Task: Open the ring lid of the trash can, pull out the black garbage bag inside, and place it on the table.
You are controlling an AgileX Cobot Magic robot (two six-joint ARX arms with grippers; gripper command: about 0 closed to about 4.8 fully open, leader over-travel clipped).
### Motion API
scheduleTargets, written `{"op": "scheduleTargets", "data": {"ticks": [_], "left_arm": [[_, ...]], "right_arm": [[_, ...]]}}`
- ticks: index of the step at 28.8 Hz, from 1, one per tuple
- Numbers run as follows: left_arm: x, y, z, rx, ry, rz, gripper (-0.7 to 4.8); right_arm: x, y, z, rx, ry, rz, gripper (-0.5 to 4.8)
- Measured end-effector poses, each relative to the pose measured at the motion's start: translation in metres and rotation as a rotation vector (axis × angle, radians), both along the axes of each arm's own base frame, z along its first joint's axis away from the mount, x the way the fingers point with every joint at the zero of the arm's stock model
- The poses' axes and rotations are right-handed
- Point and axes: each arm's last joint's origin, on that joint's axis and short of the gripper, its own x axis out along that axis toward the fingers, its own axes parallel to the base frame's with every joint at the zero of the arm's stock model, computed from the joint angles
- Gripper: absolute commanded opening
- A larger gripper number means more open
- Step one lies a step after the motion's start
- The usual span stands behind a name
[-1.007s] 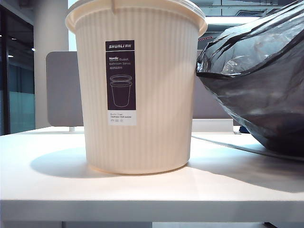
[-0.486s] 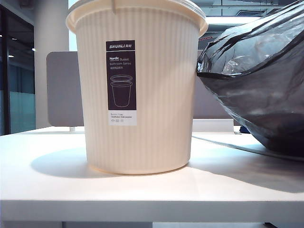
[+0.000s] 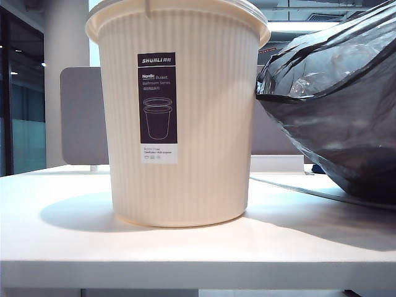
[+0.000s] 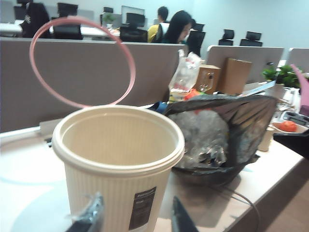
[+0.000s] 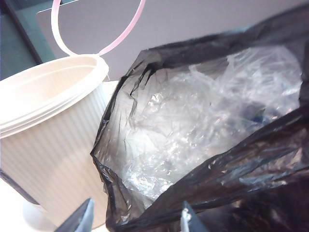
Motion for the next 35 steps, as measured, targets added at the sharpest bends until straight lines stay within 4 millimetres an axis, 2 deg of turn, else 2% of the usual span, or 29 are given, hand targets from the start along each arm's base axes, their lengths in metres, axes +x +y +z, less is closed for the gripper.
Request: {"op": "scheduleTargets", "data": {"ticks": [4,7,10,13,15,17,19,23,24,35], "left_arm": [[0.009,-0.004,-0.022,-0.025,-0.001,0.006,1.66],[0.017,-0.008,-0.037,-0.031,0.001,0.006,0.94],[0.026,-0.012,-0.05,-0.029,0.016,0.004,0.56],[0.034,-0.016,-0.06,-0.031,0.036,0.003,0.51],[0.04,-0.019,-0.067,-0.027,0.051,0.003,0.49],[0.047,-0.022,-0.075,-0.026,0.053,0.003,0.15],[0.053,-0.025,-0.08,-0.039,0.041,0.003,0.15],[0.062,-0.029,-0.089,-0.068,0.027,0.001,0.14],[0.065,-0.03,-0.093,-0.076,0.026,-0.001,0.03],[0.087,-0.04,-0.13,-0.118,0.052,0.012,-0.06]], "right_arm": [[0.011,0.001,-0.014,0.055,0.035,-0.004,2.29],[0.019,0.002,-0.026,0.083,0.056,0.021,2.2],[0.027,0.003,-0.036,0.1,0.054,0.052,1.58],[0.032,0.004,-0.043,0.11,0.046,0.072,1.16],[0.034,0.004,-0.045,0.114,0.027,0.077,1.03],[0.037,0.004,-0.048,0.115,0.01,0.079,1.03],[0.039,0.004,-0.05,0.116,-0.008,0.08,1.0],[0.042,0.004,-0.051,0.116,-0.041,0.081,0.06],[0.042,0.004,-0.052,0.115,-0.052,0.081,-0.03],[0.052,0.004,-0.068,0.109,-0.109,0.077,-0.02]]}}
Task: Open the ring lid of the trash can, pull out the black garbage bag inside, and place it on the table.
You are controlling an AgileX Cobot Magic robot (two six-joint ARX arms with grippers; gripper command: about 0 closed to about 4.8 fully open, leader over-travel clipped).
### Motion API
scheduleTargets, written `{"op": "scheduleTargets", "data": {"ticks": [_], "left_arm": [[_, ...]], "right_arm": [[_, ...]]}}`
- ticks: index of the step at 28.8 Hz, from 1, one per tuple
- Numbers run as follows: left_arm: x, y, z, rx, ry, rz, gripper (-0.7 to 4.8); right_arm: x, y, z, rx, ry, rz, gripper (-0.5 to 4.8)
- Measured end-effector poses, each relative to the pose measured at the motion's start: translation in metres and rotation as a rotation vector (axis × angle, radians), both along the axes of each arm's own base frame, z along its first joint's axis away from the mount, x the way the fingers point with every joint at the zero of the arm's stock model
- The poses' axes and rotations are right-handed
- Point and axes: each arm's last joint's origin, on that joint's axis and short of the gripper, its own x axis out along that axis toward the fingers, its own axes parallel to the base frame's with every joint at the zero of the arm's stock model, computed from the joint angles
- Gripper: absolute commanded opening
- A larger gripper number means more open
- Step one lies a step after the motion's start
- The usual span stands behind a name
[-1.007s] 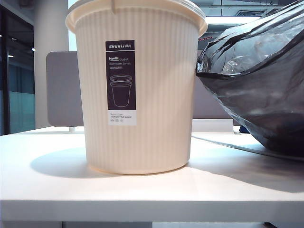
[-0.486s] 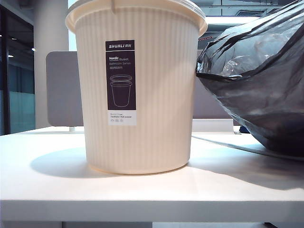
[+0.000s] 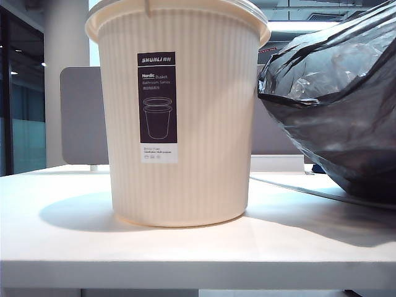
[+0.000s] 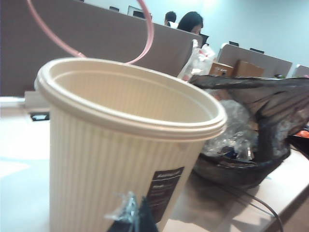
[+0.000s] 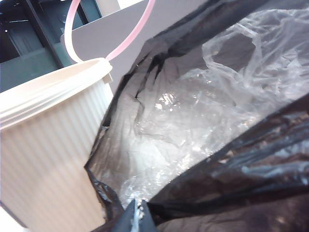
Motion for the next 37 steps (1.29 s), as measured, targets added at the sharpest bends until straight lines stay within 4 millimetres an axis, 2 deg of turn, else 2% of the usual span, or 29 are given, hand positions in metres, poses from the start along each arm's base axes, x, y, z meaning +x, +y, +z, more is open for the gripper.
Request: {"op": "scheduleTargets", "data": {"ticks": [14,19,27,33,37], "left_arm": [[0.014,-0.004,-0.032,-0.009,0.01,0.061,-0.06],[0.019,-0.007,-0.056,0.023,0.073,0.073,-0.06],[0.023,-0.007,-0.08,0.05,0.129,0.112,-0.06],[0.025,-0.008,-0.101,0.075,0.173,0.118,-0.06],[0.025,-0.008,-0.102,0.077,0.177,0.118,-0.06]], "right_arm": [[0.007,-0.001,-0.018,0.006,-0.026,-0.061,-0.02],[0.011,-0.001,-0.033,0.003,0.012,-0.062,-0.02],[0.015,-0.002,-0.058,-0.003,0.091,-0.083,-0.02],[0.015,-0.003,-0.061,-0.005,0.112,-0.119,-0.01],[0.015,-0.003,-0.065,-0.063,0.124,-0.134,-0.01]]}}
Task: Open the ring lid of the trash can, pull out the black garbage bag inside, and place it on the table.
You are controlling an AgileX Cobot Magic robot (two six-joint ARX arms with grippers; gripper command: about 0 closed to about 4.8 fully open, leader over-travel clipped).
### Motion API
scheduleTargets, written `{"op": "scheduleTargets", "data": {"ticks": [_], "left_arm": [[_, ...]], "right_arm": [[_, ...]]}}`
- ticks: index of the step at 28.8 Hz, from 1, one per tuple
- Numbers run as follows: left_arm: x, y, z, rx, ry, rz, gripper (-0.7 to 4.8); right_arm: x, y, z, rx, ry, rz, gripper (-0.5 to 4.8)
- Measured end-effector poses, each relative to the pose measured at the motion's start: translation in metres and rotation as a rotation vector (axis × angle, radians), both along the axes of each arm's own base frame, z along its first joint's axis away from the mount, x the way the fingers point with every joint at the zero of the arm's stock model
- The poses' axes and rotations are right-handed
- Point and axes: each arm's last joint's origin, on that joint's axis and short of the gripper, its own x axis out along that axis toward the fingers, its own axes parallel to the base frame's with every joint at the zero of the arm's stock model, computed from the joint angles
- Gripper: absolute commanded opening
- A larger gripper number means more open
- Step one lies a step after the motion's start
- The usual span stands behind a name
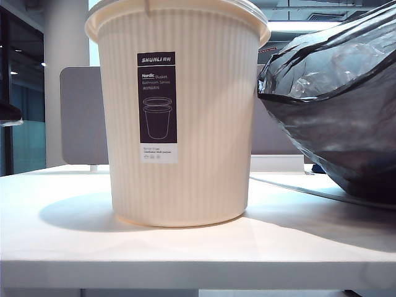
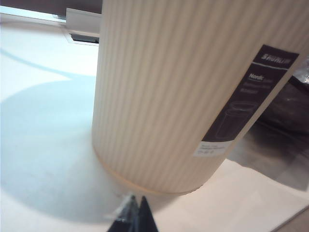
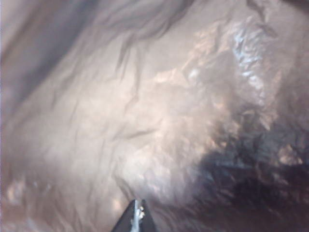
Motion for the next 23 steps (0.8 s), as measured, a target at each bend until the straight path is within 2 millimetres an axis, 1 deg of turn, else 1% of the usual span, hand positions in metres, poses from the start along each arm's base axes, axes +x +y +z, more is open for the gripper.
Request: {"op": "scheduleTargets", "data": {"ticks": [2,7,11,23], "left_arm": [[0.0,0.0,-0.0001,0.001,0.001,0.0,-0.06],[0.0009,0.0023,-0.0039,0.024,0.032,0.085,-0.06],[0.0005,0.0025,-0.0075,0.042,0.065,0.085,-0.06],[0.0004,0.0025,-0.0075,0.042,0.066,0.085,-0.06]], "right_arm": [[-0.0002,0.0,-0.0017,-0.033,0.009,0.003,-0.01],[0.0,-0.0009,-0.0028,-0.06,0.013,-0.024,-0.01],[-0.0001,-0.0008,-0.0028,-0.06,0.013,-0.023,-0.01],[-0.0001,-0.0008,-0.0028,-0.06,0.013,-0.023,-0.01]]}}
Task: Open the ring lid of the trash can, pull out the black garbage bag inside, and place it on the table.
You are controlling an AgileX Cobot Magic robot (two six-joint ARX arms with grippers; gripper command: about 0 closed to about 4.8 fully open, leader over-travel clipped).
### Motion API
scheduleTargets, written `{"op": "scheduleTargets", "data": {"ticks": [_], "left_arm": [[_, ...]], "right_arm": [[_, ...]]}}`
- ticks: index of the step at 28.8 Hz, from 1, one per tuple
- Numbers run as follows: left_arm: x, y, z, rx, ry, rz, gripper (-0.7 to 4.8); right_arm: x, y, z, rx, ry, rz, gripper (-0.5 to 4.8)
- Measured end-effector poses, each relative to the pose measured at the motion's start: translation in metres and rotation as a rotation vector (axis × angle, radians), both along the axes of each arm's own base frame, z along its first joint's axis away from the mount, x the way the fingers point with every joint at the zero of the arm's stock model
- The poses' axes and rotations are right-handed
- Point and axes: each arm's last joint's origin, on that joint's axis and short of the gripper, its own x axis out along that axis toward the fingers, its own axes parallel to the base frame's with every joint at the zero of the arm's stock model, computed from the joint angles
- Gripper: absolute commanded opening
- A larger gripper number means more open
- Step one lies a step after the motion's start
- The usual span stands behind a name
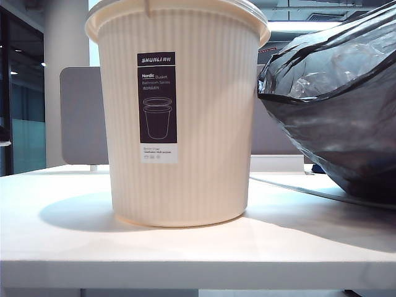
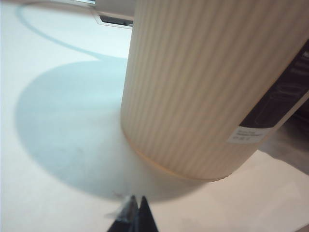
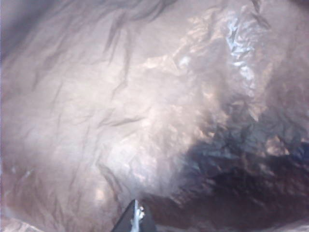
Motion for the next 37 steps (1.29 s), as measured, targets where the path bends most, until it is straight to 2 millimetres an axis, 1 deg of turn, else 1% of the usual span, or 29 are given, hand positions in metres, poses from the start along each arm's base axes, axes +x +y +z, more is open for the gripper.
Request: {"op": "scheduleTargets", "data": {"ticks": [5,8,10,13,30,32,35,37], "left_arm": [[-0.001,0.002,0.002,-0.012,-0.025,0.01,-0.06],[0.003,0.012,0.003,-0.019,-0.033,0.095,-0.06],[0.004,0.023,0.004,-0.023,-0.051,0.201,-0.06],[0.004,0.031,0.008,-0.032,-0.093,0.275,-0.06],[0.003,0.033,0.009,-0.034,-0.104,0.293,-0.06],[0.003,0.033,0.009,-0.034,-0.104,0.293,-0.06],[0.003,0.033,0.009,-0.034,-0.104,0.293,-0.06],[0.003,0.033,0.009,-0.035,-0.104,0.293,-0.06]], "right_arm": [[0.0,0.0,0.001,0.0,-0.008,-0.002,-0.01],[-0.003,-0.002,0.003,0.001,-0.044,-0.022,-0.01],[-0.004,-0.006,0.008,0.001,-0.092,-0.055,-0.01],[-0.004,-0.008,0.007,-0.001,-0.084,-0.084,-0.01],[-0.004,-0.009,0.006,-0.001,-0.082,-0.091,-0.01],[-0.004,-0.009,0.006,-0.041,-0.09,-0.089,-0.01],[-0.004,-0.009,0.006,-0.161,-0.115,-0.076,-0.01],[-0.004,-0.009,0.006,-0.191,-0.121,-0.074,-0.01]]}}
